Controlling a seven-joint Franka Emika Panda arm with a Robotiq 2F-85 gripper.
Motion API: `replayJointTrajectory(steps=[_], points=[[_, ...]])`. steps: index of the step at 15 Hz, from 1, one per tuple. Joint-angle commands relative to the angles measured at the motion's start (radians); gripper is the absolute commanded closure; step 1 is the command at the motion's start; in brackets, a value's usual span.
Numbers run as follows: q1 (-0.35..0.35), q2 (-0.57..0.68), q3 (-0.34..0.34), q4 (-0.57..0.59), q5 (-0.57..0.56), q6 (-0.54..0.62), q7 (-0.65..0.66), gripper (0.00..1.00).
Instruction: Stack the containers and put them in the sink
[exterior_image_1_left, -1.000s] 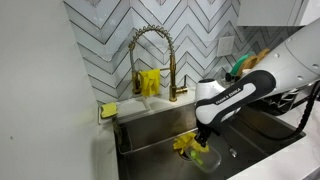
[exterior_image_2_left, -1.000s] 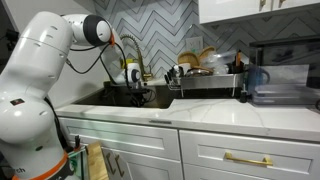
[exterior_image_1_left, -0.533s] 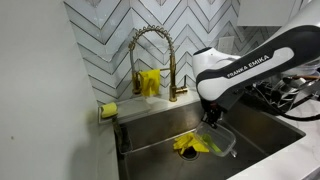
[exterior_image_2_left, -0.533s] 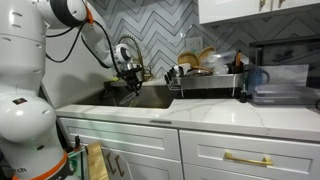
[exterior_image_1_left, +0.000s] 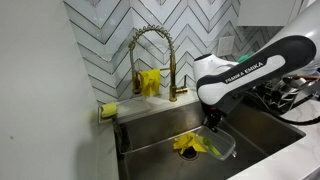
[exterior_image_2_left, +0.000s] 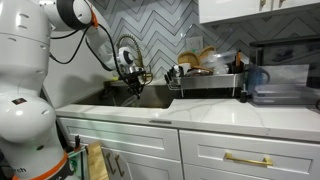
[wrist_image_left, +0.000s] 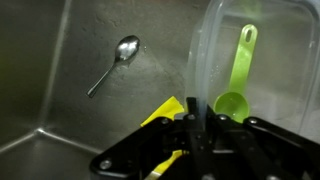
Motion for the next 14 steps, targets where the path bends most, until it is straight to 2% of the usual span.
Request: replayJointTrajectory(steps=[1,8,12,13,14], points=[[-0.03,-0.115,0.003,-0.066,0.04,-0.011,0.067,0.99],[-0.115,-0.481,-0.004,-0.255,0.164,-0.106,0.28,0.99],[-0.183,-0.659,-0.021,-0.394,0.205,-0.07,0.378,0.99],[-0.2,-0.678,-0.022,-0.417,0.206,-0.037,0.408,0.99],[-0.197,-0.594,-0.002,-0.319,0.186,-0.095,0.351,0.94]])
